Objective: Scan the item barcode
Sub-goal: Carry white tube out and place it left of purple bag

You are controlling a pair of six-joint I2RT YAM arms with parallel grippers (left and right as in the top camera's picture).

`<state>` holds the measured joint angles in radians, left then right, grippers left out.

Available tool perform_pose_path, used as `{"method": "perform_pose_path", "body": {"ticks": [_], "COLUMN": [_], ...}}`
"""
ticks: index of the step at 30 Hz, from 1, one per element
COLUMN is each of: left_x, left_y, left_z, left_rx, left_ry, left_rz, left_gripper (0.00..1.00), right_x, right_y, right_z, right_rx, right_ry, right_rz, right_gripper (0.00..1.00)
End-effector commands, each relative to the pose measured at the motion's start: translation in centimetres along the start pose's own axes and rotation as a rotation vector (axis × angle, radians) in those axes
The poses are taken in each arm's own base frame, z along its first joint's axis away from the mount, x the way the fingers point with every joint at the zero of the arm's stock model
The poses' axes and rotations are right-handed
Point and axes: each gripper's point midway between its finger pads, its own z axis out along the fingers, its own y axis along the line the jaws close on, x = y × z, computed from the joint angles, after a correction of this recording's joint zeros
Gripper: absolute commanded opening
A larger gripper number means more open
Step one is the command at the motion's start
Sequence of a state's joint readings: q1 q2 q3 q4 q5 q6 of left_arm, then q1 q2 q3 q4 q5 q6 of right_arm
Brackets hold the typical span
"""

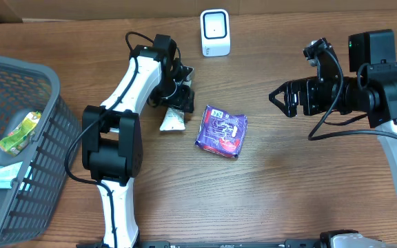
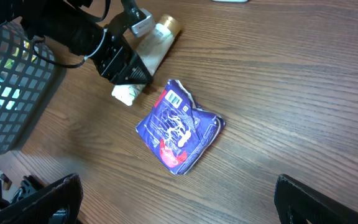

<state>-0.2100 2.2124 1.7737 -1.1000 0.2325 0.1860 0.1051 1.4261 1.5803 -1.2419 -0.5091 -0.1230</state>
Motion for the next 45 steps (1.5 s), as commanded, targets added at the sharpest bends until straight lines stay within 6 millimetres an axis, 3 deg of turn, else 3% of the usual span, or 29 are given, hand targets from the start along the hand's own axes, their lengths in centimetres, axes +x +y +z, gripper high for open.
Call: {"method": "perform_pose_path", "body": {"ticks": [1, 3, 5, 9, 16, 26, 31, 39, 45], "left_x": [-0.4, -0.2, -0.3, -0.6, -0.7, 2.6, 6.2, 11.0, 11.7], "left_y": [-0.3, 0.3, 0.8, 1.2, 0.8, 0.9, 2.4, 3.9, 6.5], "left_z": [-0.9, -1.4, -2.4, -5.5, -13.5, -22.1, -23.6, -20.7, -22.7], "left_rx": [0.004, -0.016, -0.021, -0.017, -0.051, -0.179, -0.285, -0.333, -0.303], "left_ry": [-0.019, -0.014, -0.014, -0.024, -0.092, -0.222, -0.165, -0.049, -0.184], "left_rz": [-0.002, -0.035, -0.072, -0.099, -0.116, -0.284, -0.396, -0.512, -0.535], "left_gripper": [0.82, 0.93, 0.94, 0.91, 0.85, 0.82, 0.84, 0.84, 0.89], "right_x": [-0.8, -0.8, -0.8, -0.8, -0.8, -0.6, -0.4, -0.4, -0.5], "right_y": [0.4, 0.4, 0.4, 0.4, 0.4, 0.4, 0.4, 0.4, 0.4], "right_z": [-0.7, -0.7, -0.7, -0.7, -0.7, -0.7, -0.7, -0.7, -0.7], "right_rx": [-0.006, -0.006, -0.006, -0.006, -0.006, -0.006, -0.007, -0.007, -0.007], "right_ry": [-0.031, -0.031, -0.031, -0.031, -0.031, -0.024, -0.016, -0.016, -0.018], "right_rz": [-0.013, -0.013, -0.012, -0.012, -0.012, -0.009, -0.004, -0.004, -0.005], "right_gripper": [0.99, 0.99, 0.99, 0.99, 0.99, 0.99, 0.99, 0.99, 0.99]}}
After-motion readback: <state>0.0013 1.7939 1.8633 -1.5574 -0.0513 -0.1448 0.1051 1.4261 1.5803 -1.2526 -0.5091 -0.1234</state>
